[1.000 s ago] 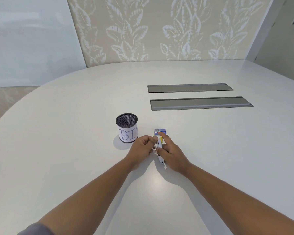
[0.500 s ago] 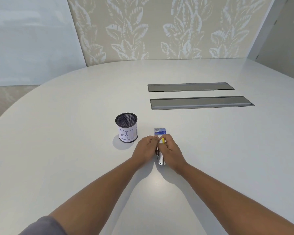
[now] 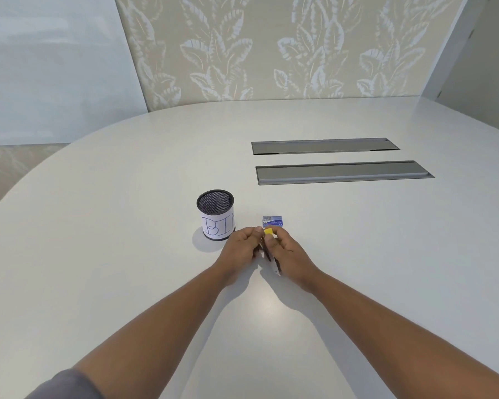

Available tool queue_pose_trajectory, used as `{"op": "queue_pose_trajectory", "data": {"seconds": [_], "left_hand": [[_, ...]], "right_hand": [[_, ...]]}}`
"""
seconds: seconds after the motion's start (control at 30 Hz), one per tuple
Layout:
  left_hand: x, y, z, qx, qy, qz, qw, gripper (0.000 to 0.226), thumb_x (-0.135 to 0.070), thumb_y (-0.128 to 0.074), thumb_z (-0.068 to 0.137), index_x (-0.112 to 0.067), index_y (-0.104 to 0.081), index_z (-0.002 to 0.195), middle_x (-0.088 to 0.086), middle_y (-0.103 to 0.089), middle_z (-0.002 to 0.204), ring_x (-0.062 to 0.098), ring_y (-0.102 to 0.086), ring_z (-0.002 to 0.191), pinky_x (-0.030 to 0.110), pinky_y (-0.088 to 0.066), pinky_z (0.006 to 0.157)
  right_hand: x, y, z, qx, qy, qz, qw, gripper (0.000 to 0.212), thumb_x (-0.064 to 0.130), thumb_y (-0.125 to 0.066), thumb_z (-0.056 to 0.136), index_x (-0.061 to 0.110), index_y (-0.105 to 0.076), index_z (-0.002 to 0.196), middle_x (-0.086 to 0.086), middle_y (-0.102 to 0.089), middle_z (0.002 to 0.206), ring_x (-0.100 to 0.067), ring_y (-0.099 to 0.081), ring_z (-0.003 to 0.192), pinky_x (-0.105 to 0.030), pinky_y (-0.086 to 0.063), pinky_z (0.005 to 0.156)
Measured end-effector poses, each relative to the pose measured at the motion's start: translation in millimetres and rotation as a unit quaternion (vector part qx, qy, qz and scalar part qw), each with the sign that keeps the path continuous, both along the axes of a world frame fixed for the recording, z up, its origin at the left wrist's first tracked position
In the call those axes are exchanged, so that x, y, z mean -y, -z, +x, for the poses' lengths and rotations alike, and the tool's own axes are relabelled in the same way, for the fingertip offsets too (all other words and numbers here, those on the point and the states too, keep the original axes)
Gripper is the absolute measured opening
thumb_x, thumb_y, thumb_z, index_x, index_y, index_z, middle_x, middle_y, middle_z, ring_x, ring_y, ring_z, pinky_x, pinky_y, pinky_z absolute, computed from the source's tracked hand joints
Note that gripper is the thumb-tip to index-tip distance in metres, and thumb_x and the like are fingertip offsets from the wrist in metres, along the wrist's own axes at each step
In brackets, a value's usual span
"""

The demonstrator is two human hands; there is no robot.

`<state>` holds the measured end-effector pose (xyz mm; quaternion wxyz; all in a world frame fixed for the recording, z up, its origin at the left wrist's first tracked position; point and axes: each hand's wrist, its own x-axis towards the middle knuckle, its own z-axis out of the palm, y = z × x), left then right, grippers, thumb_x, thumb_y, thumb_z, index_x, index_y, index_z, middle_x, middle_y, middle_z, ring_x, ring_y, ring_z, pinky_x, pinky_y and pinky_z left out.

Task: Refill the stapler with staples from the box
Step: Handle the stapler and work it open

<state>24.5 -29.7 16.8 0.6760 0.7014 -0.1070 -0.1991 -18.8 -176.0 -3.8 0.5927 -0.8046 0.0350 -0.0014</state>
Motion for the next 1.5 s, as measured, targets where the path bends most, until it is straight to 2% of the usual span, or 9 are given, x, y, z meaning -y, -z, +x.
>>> {"op": "queue_pose_trajectory", "data": {"seconds": [0.13,0.27,0.53,0.7,0.8,0.9,1.07,1.27,1.5], "left_hand": [[-2,3,1,-0.041,-0.027,-0.054,0.997,0.023,-0.014,-0.052,0.104,-0.014,-0.075,0.102,0.006,-0.064,0.077,0.014,-0.054,0.064,0.028,-0.048,0.064],[-6,4,2,-0.055,-0.047,-0.068,0.995,0.019,-0.009,-0.053,0.103,-0.011,-0.07,0.098,0.014,-0.073,0.088,0.025,-0.066,0.081,0.038,-0.057,0.081],[-13,4,1,-0.058,-0.078,-0.092,0.991,0.021,-0.006,-0.052,0.103,-0.003,-0.071,0.096,0.009,-0.071,0.079,0.012,-0.067,0.064,0.027,-0.059,0.075],[-19,10,-4,0.112,-0.081,0.091,0.986,0.023,-0.014,-0.053,0.102,-0.01,-0.071,0.088,-0.004,-0.065,0.069,0.005,-0.055,0.06,0.015,-0.045,0.062],[-25,14,-5,0.168,-0.069,0.155,0.971,0.033,-0.025,-0.05,0.105,-0.004,-0.063,0.084,-0.003,-0.052,0.064,0.008,-0.044,0.06,0.023,-0.038,0.062],[-27,17,-7,0.165,-0.042,0.15,0.974,0.042,-0.032,-0.049,0.105,0.0,-0.058,0.08,0.003,-0.049,0.065,0.012,-0.042,0.063,0.032,-0.037,0.066],[-29,19,-11,0.181,-0.002,0.191,0.965,0.037,-0.047,-0.048,0.094,-0.02,-0.07,0.08,-0.004,-0.076,0.08,0.016,-0.063,0.073,0.039,-0.051,0.076],[-28,16,-13,0.197,0.0,0.216,0.956,0.031,-0.039,-0.045,0.093,-0.02,-0.055,0.07,-0.011,-0.06,0.065,0.01,-0.05,0.065,0.036,-0.041,0.067],[-28,17,-12,0.195,-0.001,0.227,0.954,0.03,-0.04,-0.044,0.09,-0.019,-0.059,0.076,-0.005,-0.067,0.074,0.012,-0.055,0.072,0.039,-0.047,0.073]], "right_hand": [[3,-1,0,0.0,-0.011,0.008,1.0,0.062,0.067,-0.059,0.087,0.034,-0.05,0.139,0.003,-0.057,0.085,-0.011,-0.058,0.079,-0.038,-0.05,0.079],[1,-2,-1,0.032,-0.029,-0.07,0.997,0.055,0.07,-0.06,0.084,0.038,-0.058,0.128,0.005,-0.065,0.089,-0.014,-0.062,0.08,-0.044,-0.053,0.082],[-1,-6,-1,0.098,-0.011,-0.26,0.961,0.039,0.061,-0.053,0.089,0.034,-0.056,0.117,0.008,-0.061,0.108,-0.013,-0.058,0.096,-0.041,-0.052,0.084],[-5,0,-5,0.103,-0.005,-0.326,0.94,0.043,0.05,-0.054,0.097,0.026,-0.05,0.132,0.006,-0.061,0.12,-0.019,-0.06,0.106,-0.039,-0.05,0.088],[-6,2,-5,0.106,-0.006,-0.344,0.933,0.048,0.046,-0.054,0.099,0.023,-0.046,0.14,0.005,-0.057,0.131,-0.018,-0.058,0.114,-0.036,-0.048,0.09],[-6,2,-7,0.102,0.005,-0.35,0.931,0.051,0.054,-0.053,0.097,0.024,-0.047,0.139,0.008,-0.057,0.134,-0.016,-0.059,0.115,-0.033,-0.048,0.09],[-5,3,-9,0.101,0.02,-0.38,0.919,0.053,0.062,-0.051,0.094,0.024,-0.054,0.131,0.008,-0.062,0.127,-0.018,-0.062,0.109,-0.033,-0.048,0.083],[-7,5,-11,0.124,0.01,-0.407,0.905,0.032,0.057,-0.048,0.097,0.026,-0.055,0.101,0.01,-0.059,0.085,-0.019,-0.06,0.081,-0.033,-0.043,0.064],[-7,2,-12,0.107,0.015,-0.382,0.918,0.043,0.058,-0.052,0.095,0.025,-0.056,0.122,0.01,-0.065,0.113,-0.018,-0.062,0.1,-0.031,-0.044,0.075]]}}
